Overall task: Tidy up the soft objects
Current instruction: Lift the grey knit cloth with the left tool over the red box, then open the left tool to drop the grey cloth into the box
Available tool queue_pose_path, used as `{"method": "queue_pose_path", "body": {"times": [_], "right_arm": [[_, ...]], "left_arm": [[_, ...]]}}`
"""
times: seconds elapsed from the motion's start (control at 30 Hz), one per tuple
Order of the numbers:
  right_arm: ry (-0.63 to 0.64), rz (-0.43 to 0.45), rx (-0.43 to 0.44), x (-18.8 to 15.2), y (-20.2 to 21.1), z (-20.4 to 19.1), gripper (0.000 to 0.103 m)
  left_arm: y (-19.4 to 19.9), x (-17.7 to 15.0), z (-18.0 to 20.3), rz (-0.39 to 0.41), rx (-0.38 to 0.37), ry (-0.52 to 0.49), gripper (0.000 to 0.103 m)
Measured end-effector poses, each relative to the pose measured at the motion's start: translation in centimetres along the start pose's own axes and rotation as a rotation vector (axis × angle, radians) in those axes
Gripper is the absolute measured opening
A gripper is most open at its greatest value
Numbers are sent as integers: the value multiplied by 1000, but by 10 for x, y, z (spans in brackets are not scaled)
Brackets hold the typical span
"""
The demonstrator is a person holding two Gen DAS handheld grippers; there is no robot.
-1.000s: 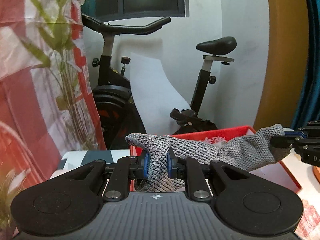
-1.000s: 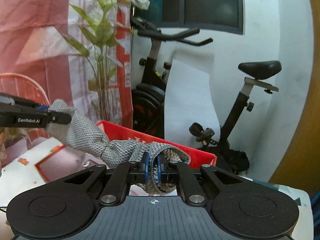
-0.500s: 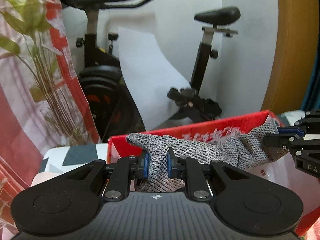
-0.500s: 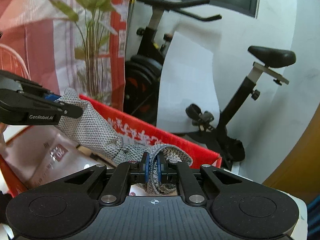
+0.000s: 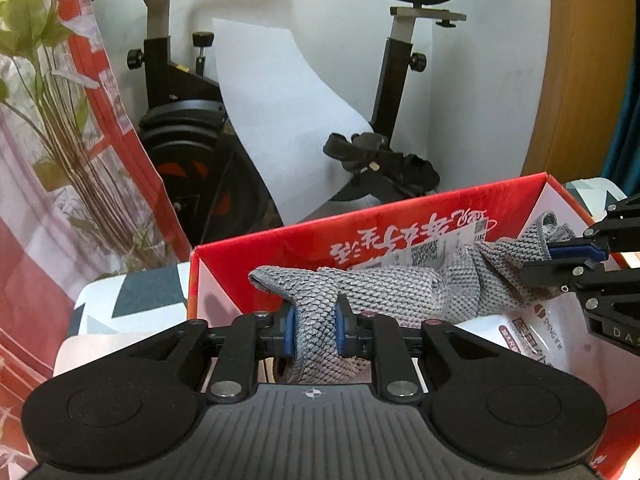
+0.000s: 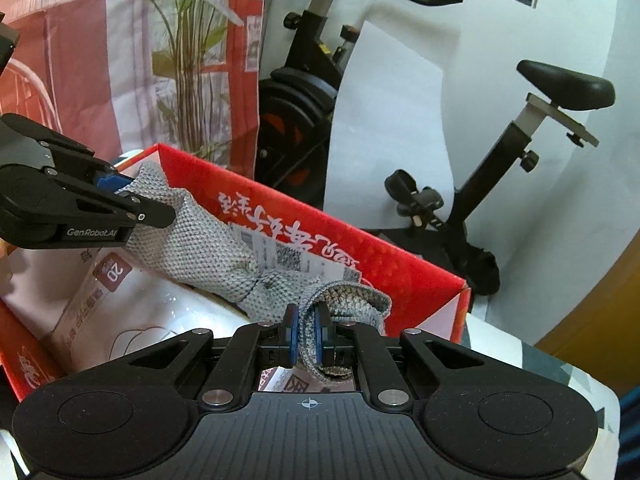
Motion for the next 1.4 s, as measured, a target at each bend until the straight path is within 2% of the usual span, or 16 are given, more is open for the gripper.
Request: {"method": "queue_pose_path", "body": {"times": [0.1,0.17,0.23,0.3,0.4,0.47,0.6,0.7,0.8,0.87,1.0,1.07,1.17,1.27,1.4], "right_arm": [[7,-22,0,0,-4,-2,7],[4,-36,-3,-1,-7,-2,7],[-6,-45,-5,-1,-9,0,7],[-16,-48,-9,-1,-9,2,8],[-22,-45,-30,-3,-7,5,14],[-28,-41,-42,-4,-5,8,20],[-49,-24,-65,-4,4,15,23],[-67,6,-76,-3,17,21,33],[-87,45,-71,-2,36,25,48],[-89,72,-72,-2,50,24,63],[-95,113,-68,-4,75,20,82],[-110,136,-61,-8,89,19,96],[-116,161,-59,-13,106,14,103],[-123,186,-56,-21,122,9,103],[-140,200,-50,-32,139,2,103]], "left_arm": [[-1,-1,0,-12,-11,6,25],[-2,-1,-1,-17,-20,4,37],[-1,0,0,-14,-31,4,43],[1,0,1,-6,-36,-1,43],[5,0,2,7,-43,1,49],[9,0,3,16,-36,-1,59],[22,1,3,57,-20,-8,65],[36,3,4,90,-10,-6,72],[52,2,6,121,-6,-1,77],[63,-1,9,142,-7,4,82],[90,-15,14,174,-19,3,85],[101,-24,16,178,-18,0,88],[119,-39,16,186,-16,0,90],[133,-53,13,188,-6,1,99],[153,-71,6,179,21,-17,101]]}}
Point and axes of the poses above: each gripper's, at about its wrist camera, not at the fingertips, and y roughly against the way its jaws point, z to its right, x to its top, the point moved 6 cm from there along -y, roughly the way its jaws point, and after that the axes turned 13 degrees about -x, right-handed, at the moved point
